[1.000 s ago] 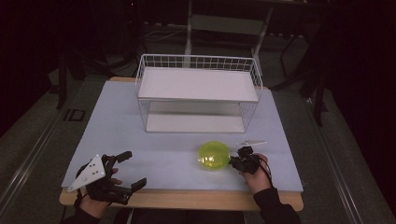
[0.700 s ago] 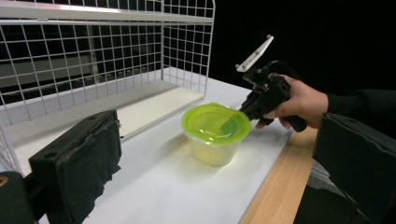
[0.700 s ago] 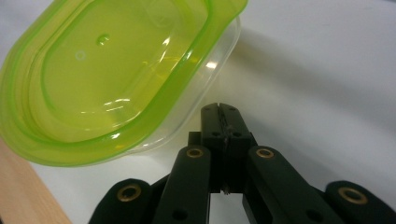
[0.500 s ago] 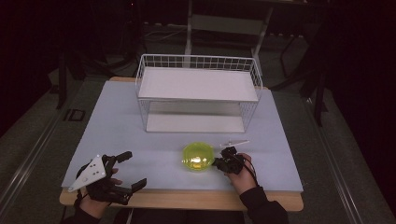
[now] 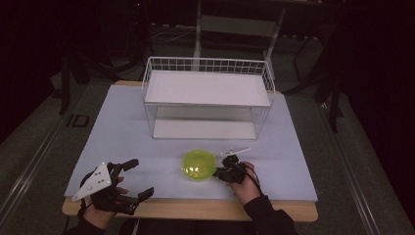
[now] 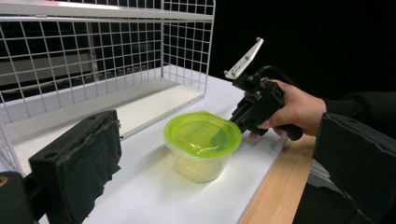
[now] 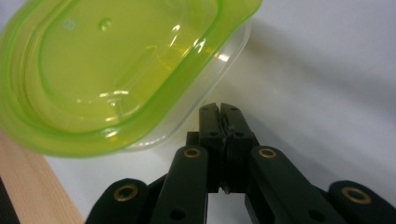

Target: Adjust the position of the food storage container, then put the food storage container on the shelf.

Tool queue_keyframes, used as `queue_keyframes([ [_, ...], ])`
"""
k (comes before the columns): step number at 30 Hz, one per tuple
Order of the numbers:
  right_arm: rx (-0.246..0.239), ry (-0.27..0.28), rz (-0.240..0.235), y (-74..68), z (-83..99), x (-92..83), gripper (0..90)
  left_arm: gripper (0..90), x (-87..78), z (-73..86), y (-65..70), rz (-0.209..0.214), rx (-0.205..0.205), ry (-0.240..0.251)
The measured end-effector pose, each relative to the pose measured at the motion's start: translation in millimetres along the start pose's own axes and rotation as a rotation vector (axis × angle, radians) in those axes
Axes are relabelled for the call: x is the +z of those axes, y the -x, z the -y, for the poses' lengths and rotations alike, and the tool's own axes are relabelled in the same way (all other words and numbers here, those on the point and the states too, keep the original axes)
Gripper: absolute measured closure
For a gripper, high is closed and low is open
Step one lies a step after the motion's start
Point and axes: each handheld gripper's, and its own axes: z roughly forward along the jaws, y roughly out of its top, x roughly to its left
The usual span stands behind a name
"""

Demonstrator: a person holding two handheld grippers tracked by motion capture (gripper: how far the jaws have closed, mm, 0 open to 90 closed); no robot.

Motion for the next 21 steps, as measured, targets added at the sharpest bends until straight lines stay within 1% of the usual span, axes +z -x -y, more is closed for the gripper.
queue_keyframes([
  [1, -0.005, 0.0, 0.01, 0.1, -0.1, -1.1, 87.0, 2.0, 0.1, 0.0, 0.1, 0.002, 0.0, 0.0],
  [4, 0.0, 0.011, 0.016, 1.8, -0.4, -5.8, 85.8, 2.0, 0.3, 0.1, 0.4, 0.004, 0.001, -0.002],
  [5, -0.013, 0.024, 0.034, 3.4, -0.3, -11.0, 83.8, 2.0, 0.1, 0.1, 0.6, 0.001, 0.001, 0.002],
  [7, -0.014, 0.04, 0.044, 5.8, 0.2, -17.5, 82.5, 2.0, -0.1, 0.2, 0.1, 0.005, -0.002, 0.009],
  [8, -0.016, 0.048, 0.052, 6.6, 0.3, -21.1, 80.3, 2.0, 0.2, 0.4, 0.1, 0.0, 0.005, 0.01],
  [9, -0.016, 0.048, 0.052, 6.6, 0.3, -21.1, 80.3, 2.0, 0.2, 0.4, 0.1, 0.0, 0.005, 0.01],
  [10, -0.02, 0.055, 0.058, 7.0, 0.2, -24.8, 79.2, 2.0, 0.4, 0.7, 0.0, -0.003, 0.014, 0.008],
  [11, -0.043, 0.074, 0.086, 6.9, 0.1, -32.4, 78.1, 2.0, 0.8, 0.8, -0.5, 0.0, 0.012, 0.001],
  [12, -0.049, 0.08, 0.087, 6.7, -0.1, -36.0, 78.9, 2.0, 0.8, 0.8, -0.5, 0.0, 0.012, 0.001],
  [13, -0.055, 0.088, 0.091, 6.2, -0.3, -39.7, 78.6, 2.0, 1.5, 1.1, -0.8, 0.01, 0.01, -0.007],
  [14, -0.065, 0.093, 0.102, 5.2, -0.8, -43.4, 76.8, 2.0, 2.0, 1.2, -0.4, 0.011, 0.015, -0.01],
  [16, -0.072, 0.12, 0.107, 2.9, -1.7, -51.7, 70.5, 2.0, 2.3, 1.2, -0.1, 0.011, 0.02, -0.013],
  [18, -0.089, 0.146, 0.112, -1.2, -2.4, -59.8, 60.6, 2.1, 2.9, 0.5, 0.9, 0.018, 0.023, -0.011],
  [19, -0.089, 0.146, 0.112, -1.2, -2.4, -59.8, 60.6, 2.1, 3.0, -0.2, 1.7, 0.017, 0.021, -0.007],
  [20, -0.104, 0.179, 0.115, -7.0, -2.9, -69.4, 55.0, 2.1, 3.1, -2.5, 2.1, 0.021, -0.003, -0.019],
  [21, -0.104, 0.179, 0.115, -7.0, -2.9, -69.4, 55.0, 2.1, 3.1, -2.5, 2.1, 0.021, -0.003, -0.019],
])
